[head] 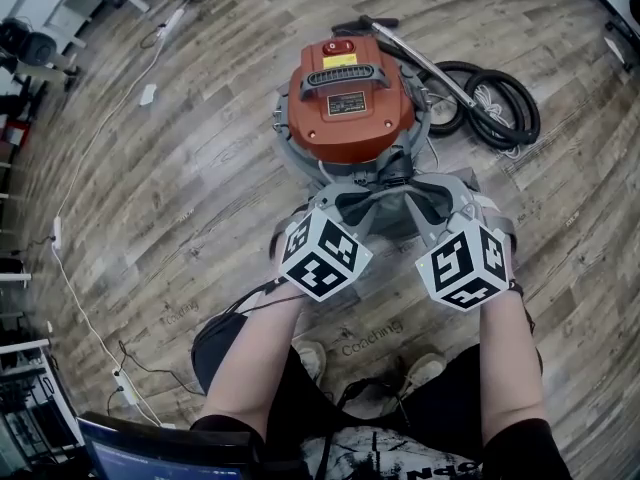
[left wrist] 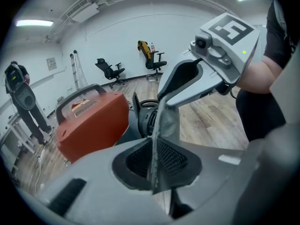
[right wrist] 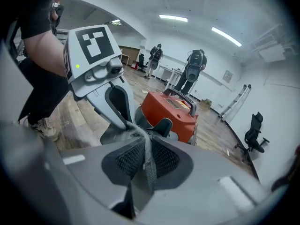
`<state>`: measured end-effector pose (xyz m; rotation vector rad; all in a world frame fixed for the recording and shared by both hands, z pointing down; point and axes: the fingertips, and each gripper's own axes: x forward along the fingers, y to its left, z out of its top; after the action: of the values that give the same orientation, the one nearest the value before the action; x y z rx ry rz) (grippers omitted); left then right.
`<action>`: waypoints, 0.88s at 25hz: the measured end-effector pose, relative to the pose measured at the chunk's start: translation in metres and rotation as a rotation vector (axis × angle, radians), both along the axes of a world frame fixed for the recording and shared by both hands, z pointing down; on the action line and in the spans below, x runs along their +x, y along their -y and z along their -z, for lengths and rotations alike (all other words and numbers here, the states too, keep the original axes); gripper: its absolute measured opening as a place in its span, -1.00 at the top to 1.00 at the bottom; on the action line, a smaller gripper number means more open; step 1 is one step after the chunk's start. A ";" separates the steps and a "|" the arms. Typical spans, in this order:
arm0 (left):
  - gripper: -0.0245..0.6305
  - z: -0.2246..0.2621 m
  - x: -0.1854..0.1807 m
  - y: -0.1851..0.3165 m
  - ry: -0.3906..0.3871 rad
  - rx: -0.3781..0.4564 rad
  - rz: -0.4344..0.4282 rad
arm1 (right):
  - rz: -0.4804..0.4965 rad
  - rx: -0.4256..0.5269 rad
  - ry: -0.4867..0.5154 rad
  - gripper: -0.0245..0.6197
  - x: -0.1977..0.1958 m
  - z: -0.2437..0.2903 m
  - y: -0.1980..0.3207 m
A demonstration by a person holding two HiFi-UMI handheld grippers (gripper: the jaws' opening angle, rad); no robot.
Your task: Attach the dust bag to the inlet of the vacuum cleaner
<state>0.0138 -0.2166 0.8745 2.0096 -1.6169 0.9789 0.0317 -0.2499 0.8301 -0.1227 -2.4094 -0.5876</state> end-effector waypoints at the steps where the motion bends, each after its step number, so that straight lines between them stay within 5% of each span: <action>1: 0.81 -0.002 -0.001 0.001 -0.008 -0.002 0.006 | 0.006 0.012 -0.001 0.76 -0.001 0.000 0.000; 18: 0.80 0.032 0.013 0.027 0.096 0.077 -0.050 | -0.102 -0.069 -0.139 0.77 0.021 -0.032 0.027; 22: 0.81 0.032 0.012 0.026 0.051 0.078 -0.035 | -0.103 -0.055 -0.088 0.76 0.017 -0.029 0.027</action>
<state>0.0261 -0.2422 0.8429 2.0869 -1.6757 1.0028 0.0485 -0.2773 0.8586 -0.0468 -2.3316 -0.4601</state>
